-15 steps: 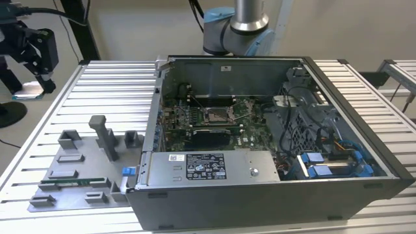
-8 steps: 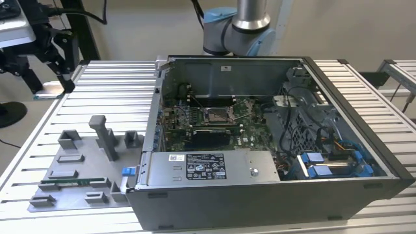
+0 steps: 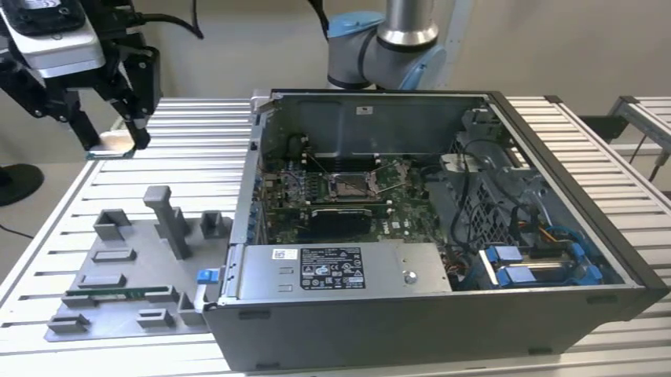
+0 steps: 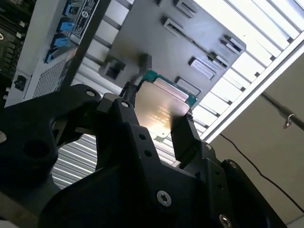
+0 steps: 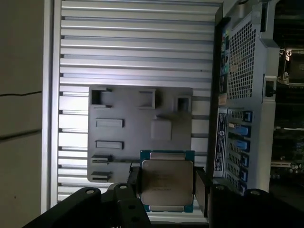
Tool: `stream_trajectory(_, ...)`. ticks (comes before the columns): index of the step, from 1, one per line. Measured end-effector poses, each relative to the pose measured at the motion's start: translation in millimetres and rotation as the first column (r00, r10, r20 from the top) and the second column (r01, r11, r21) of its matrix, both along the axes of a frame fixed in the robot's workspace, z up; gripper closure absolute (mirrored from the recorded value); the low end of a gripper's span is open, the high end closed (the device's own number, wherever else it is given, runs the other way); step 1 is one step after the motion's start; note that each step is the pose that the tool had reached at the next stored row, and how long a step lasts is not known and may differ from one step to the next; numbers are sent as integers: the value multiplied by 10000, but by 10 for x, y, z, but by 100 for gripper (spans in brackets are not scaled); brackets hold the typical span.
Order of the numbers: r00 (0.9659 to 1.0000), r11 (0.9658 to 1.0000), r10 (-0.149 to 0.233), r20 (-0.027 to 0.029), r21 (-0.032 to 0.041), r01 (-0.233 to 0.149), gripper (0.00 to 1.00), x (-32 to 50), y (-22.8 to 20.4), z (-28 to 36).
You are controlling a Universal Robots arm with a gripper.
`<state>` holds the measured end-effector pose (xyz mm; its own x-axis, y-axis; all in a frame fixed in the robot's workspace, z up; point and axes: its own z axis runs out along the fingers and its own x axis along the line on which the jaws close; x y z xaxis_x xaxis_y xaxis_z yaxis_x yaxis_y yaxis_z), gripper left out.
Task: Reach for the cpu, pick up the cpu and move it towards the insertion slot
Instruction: 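Pick up the cpu and move it towards the insertion slot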
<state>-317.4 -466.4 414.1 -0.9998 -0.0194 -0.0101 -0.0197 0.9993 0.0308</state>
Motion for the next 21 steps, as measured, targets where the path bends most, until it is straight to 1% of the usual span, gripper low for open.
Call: stream_trajectory(21, 10000, 10000, -1, -11, 0, 1, 100, 956, 0, 0)
